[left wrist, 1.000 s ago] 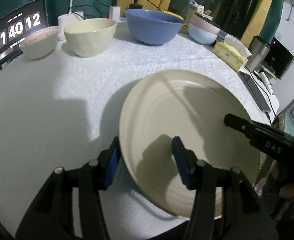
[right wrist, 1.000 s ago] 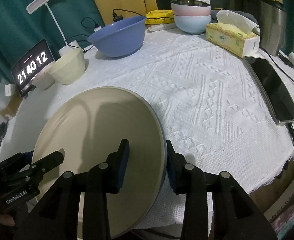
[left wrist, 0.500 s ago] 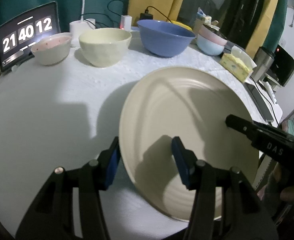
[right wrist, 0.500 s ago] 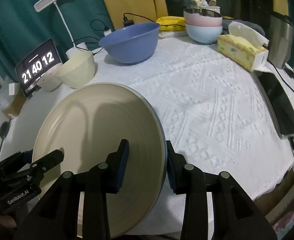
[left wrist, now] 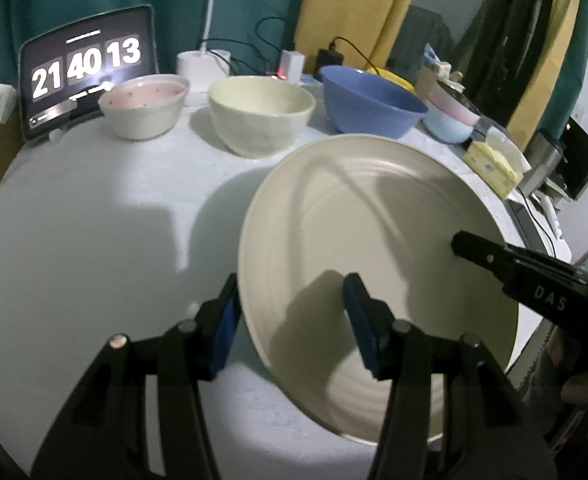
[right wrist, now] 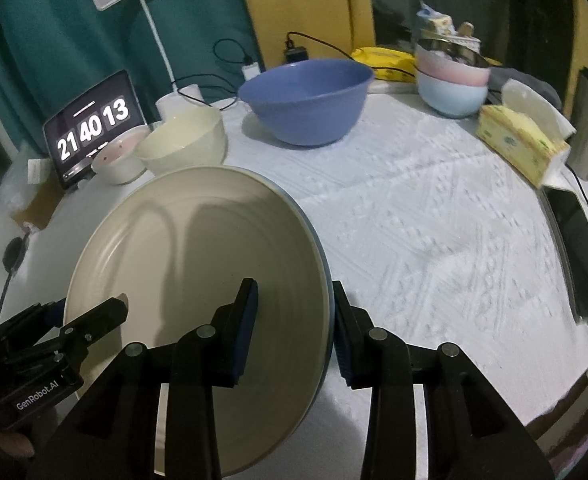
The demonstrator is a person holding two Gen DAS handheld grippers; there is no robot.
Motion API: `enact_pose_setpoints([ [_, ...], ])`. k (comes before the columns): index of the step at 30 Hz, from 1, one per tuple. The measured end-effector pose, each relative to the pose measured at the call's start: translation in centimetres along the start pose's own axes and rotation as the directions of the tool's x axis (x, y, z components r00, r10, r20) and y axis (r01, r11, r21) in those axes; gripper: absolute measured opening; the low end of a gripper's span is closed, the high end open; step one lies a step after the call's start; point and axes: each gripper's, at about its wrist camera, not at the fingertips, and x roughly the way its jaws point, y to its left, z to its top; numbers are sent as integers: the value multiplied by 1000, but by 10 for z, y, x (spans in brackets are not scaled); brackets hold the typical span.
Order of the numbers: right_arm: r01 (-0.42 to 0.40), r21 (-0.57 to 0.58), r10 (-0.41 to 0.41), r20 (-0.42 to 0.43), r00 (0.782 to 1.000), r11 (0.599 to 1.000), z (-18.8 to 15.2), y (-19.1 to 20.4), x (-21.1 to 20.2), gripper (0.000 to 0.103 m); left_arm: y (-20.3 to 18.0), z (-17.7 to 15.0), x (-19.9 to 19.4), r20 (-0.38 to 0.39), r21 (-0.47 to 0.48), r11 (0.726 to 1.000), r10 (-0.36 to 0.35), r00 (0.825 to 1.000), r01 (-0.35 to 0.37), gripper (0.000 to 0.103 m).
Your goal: Organize plates and bowls
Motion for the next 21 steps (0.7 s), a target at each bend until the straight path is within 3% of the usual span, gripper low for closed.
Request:
enact_pose_setpoints([
  [21,-71,-143,65,-41,997,987,36,81,44,38,84,11,-6,29,-133,988,77,997,-72,52],
])
